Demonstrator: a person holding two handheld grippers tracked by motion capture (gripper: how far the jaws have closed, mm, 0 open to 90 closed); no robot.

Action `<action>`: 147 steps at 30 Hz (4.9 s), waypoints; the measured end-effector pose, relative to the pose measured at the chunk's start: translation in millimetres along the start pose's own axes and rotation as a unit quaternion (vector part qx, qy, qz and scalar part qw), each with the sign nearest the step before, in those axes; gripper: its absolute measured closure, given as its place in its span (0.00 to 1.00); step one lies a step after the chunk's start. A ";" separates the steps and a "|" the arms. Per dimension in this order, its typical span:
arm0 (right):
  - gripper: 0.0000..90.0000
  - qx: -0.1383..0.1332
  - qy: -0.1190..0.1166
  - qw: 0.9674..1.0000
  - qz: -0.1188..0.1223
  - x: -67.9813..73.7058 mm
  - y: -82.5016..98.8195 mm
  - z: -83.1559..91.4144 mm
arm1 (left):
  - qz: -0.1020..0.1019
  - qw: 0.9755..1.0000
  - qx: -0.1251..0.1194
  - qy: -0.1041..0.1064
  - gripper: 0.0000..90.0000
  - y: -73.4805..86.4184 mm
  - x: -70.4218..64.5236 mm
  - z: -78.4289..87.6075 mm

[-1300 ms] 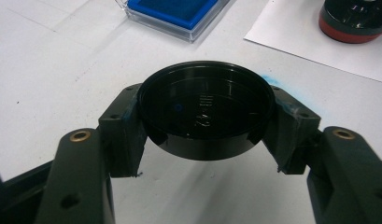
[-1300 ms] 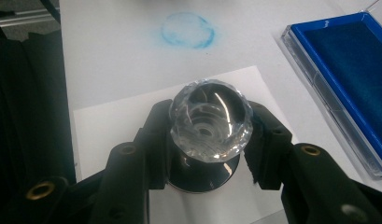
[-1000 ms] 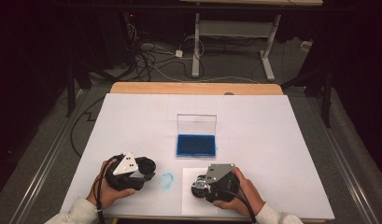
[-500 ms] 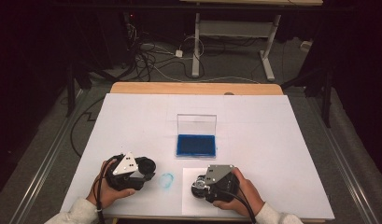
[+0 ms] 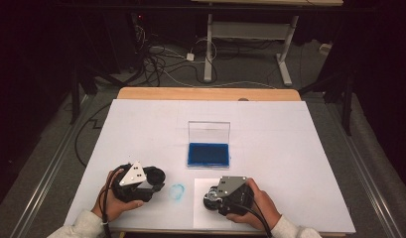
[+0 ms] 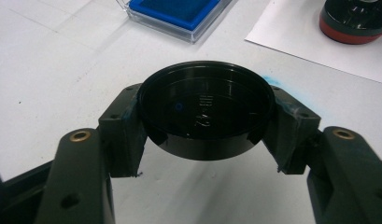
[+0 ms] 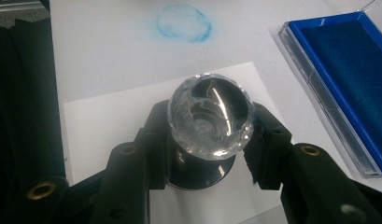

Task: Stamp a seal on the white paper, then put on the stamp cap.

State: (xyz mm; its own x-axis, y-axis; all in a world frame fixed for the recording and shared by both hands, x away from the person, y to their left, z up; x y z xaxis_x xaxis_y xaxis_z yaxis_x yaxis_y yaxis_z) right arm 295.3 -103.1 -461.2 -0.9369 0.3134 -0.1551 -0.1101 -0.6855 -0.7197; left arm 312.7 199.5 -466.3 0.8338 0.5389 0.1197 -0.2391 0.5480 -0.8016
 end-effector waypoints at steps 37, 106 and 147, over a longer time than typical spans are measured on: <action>0.63 -0.102 0.061 0.991 -0.055 -33.2 -16.3 58.1 | 0.004 1.000 -0.006 -0.004 0.41 0.3 2.9 2.0; 0.63 -0.190 0.131 0.968 -0.101 -100.1 -39.5 97.0 | -0.007 0.998 -0.053 0.019 0.41 -56.1 9.5 -38.0; 0.63 -0.190 0.033 0.978 -0.074 -63.4 -71.0 46.0 | -0.030 0.992 -0.100 0.064 0.41 -95.4 -38.8 -70.9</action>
State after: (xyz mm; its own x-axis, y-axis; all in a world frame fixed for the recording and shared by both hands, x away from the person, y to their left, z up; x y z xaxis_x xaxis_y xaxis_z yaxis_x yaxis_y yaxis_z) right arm 347.3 -104.5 -369.2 -0.8952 0.4410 -0.0642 -0.1002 -0.3396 -0.9352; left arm 338.5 81.0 -436.0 0.9035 0.4154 0.1057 -0.0938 0.4324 -0.8968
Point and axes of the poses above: each handheld gripper's, and its own axes: z roughly backward along the jaws, y roughly out of its underside, x roughly to its left, the point moved 2 cm from there along -z, roughly forward along the jaws, and after that the axes turned 6 degrees about -x, right-handed, at the moved point
